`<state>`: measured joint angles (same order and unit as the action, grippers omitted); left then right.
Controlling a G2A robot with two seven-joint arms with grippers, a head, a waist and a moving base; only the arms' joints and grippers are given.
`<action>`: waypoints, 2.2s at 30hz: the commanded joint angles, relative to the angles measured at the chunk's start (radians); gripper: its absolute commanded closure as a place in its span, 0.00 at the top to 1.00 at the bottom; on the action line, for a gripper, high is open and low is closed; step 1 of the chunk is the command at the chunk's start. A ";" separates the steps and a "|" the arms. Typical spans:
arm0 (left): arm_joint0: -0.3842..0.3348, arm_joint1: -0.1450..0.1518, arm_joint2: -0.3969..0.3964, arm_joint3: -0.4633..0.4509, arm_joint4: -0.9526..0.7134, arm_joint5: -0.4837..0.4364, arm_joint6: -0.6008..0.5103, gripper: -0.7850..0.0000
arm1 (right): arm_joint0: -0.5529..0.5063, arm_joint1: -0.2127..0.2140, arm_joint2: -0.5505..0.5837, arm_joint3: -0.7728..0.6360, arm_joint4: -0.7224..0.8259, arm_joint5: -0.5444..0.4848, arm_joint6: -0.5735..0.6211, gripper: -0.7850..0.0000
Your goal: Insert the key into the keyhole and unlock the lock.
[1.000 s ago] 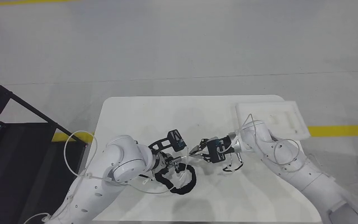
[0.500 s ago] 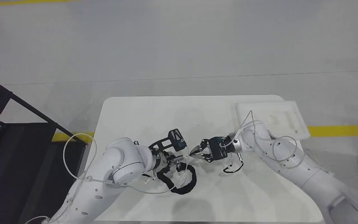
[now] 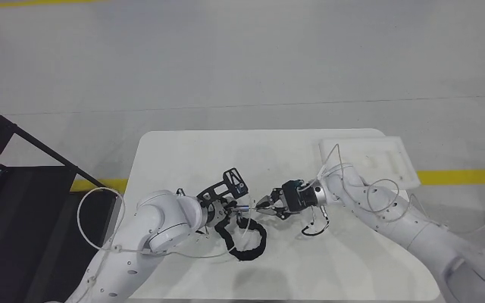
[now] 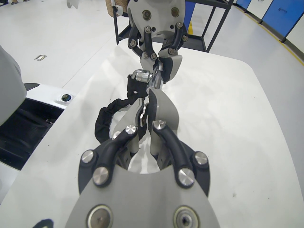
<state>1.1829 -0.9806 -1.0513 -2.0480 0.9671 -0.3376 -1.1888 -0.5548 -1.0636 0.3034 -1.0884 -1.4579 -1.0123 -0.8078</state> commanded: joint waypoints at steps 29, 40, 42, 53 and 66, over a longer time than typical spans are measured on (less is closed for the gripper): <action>0.065 0.008 -0.020 -0.035 0.119 -0.012 0.104 0.00 | 0.029 -0.005 -0.133 0.011 0.361 0.000 0.144 0.00; 0.065 0.008 -0.020 -0.035 0.119 -0.012 0.104 0.00 | -0.027 0.007 -0.133 0.002 0.642 0.000 0.264 0.00; 0.065 0.008 -0.020 -0.035 0.119 -0.012 0.104 0.00 | -0.035 0.010 -0.133 -0.003 0.713 0.000 0.313 0.00; 0.065 0.008 -0.020 -0.035 0.119 -0.012 0.104 0.00 | -0.057 0.014 -0.133 -0.036 1.179 0.000 0.688 0.00; 0.065 0.008 -0.020 -0.035 0.119 -0.012 0.104 0.00 | -0.106 0.028 -0.106 -0.038 1.712 0.000 1.047 0.00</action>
<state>1.2475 -0.9721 -1.0710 -2.0832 1.0860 -0.3499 -1.0851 -0.6561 -1.0353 0.1928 -1.1327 0.2024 -1.0123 0.1988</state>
